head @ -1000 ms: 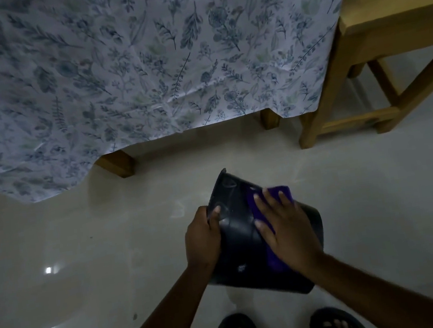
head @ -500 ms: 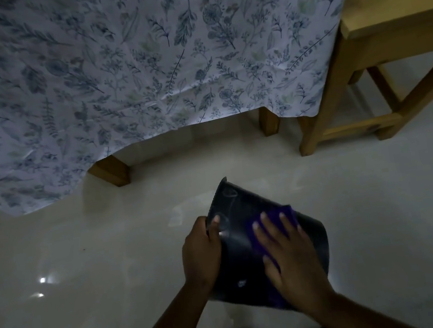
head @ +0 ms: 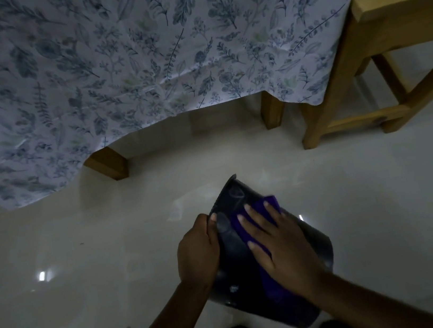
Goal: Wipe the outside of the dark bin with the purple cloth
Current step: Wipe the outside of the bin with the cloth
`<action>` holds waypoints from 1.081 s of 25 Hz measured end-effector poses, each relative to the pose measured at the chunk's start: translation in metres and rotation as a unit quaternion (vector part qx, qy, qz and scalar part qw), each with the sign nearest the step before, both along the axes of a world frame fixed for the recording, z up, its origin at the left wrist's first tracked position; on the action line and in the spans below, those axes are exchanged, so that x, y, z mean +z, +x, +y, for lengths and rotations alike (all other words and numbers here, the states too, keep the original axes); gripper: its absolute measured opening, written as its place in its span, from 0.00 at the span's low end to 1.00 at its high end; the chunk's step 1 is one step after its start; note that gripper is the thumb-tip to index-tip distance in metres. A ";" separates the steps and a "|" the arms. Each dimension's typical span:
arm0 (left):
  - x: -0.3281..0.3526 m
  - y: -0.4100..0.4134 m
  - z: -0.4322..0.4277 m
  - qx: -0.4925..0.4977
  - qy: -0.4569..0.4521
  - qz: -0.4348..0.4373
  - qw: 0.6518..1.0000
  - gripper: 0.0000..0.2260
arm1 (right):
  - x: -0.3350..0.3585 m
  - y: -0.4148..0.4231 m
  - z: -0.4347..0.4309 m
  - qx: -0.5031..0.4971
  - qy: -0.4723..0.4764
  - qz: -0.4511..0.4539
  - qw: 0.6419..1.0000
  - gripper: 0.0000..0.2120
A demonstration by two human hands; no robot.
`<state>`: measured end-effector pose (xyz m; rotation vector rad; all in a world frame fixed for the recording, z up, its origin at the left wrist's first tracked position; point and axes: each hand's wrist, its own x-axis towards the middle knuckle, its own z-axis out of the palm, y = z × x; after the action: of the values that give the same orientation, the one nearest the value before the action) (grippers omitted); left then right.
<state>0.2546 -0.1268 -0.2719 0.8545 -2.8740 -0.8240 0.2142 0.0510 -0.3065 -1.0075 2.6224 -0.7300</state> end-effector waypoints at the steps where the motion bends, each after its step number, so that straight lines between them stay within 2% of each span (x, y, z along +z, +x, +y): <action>1: 0.000 0.000 0.000 -0.004 -0.003 0.001 1.000 0.19 | -0.002 -0.025 -0.012 -0.006 -0.009 -0.023 1.000 0.25; 3: 0.002 -0.005 0.001 0.001 -0.004 -0.007 1.000 0.19 | -0.002 -0.067 -0.023 -0.092 -0.026 -0.135 0.986 0.24; 4: 0.003 -0.008 0.001 0.008 0.002 -0.015 1.000 0.19 | -0.002 -0.067 -0.022 -0.128 -0.023 -0.145 0.981 0.24; 5: 0.003 -0.010 0.001 0.014 0.008 -0.025 1.000 0.19 | -0.002 -0.052 -0.018 -0.132 -0.005 -0.123 0.984 0.24; 7: 0.001 -0.011 0.001 0.015 0.009 -0.036 0.999 0.19 | 0.011 0.001 -0.007 -0.053 0.014 -0.025 0.998 0.25; 9: -0.002 -0.006 -0.001 0.019 0.021 -0.031 0.999 0.19 | 0.009 0.013 -0.002 0.018 0.014 -0.005 1.000 0.26; 10: -0.002 -0.006 -0.001 0.018 0.026 -0.029 0.999 0.19 | 0.003 -0.002 -0.007 0.020 0.019 -0.002 1.000 0.26; 11: -0.001 -0.009 -0.001 0.014 0.026 -0.028 0.999 0.18 | 0.000 -0.024 -0.014 -0.010 0.017 -0.028 0.999 0.27; 13: 0.005 -0.017 0.002 0.018 0.029 -0.030 0.999 0.17 | -0.010 -0.072 -0.013 -0.107 -0.011 -0.170 0.980 0.27; 15: 0.008 -0.023 0.004 0.030 0.032 -0.035 0.998 0.16 | -0.016 -0.076 0.003 -0.187 -0.008 -0.225 0.956 0.26; 16: 0.007 -0.024 0.004 0.030 0.022 -0.039 0.999 0.16 | -0.011 -0.057 0.010 -0.198 0.010 -0.215 0.956 0.26; 18: 0.003 -0.020 0.004 0.023 -0.002 -0.041 0.999 0.15 | 0.008 0.000 0.013 -0.140 0.054 -0.108 0.983 0.31; 20: 0.001 -0.020 0.003 0.020 -0.008 -0.040 0.999 0.15 | 0.006 0.010 0.007 -0.085 0.041 -0.062 0.994 0.32; 21: 0.001 -0.022 0.004 0.022 -0.005 -0.037 0.999 0.16 | -0.001 -0.007 0.003 -0.081 0.032 -0.074 0.993 0.32; 22: 0.003 -0.024 0.006 0.031 0.000 -0.037 0.999 0.17 | -0.007 -0.036 0.000 -0.099 0.019 -0.132 0.986 0.31; 24: 0.008 -0.023 0.007 0.050 0.003 -0.046 0.998 0.18 | -0.017 -0.082 0.005 -0.169 0.019 -0.255 0.952 0.28; 25: 0.011 -0.023 0.008 0.054 0.000 -0.057 0.997 0.19 | -0.018 -0.081 0.006 -0.197 0.023 -0.268 0.943 0.26; 27: 0.013 -0.031 0.012 0.059 -0.019 -0.085 0.994 0.18 | -0.007 -0.033 0.006 -0.178 0.040 -0.141 0.973 0.26</action>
<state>0.2236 -0.1145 -0.2584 1.1299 -2.9336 -0.7157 0.1816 0.0566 -0.3133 -0.3758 2.5762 -0.7688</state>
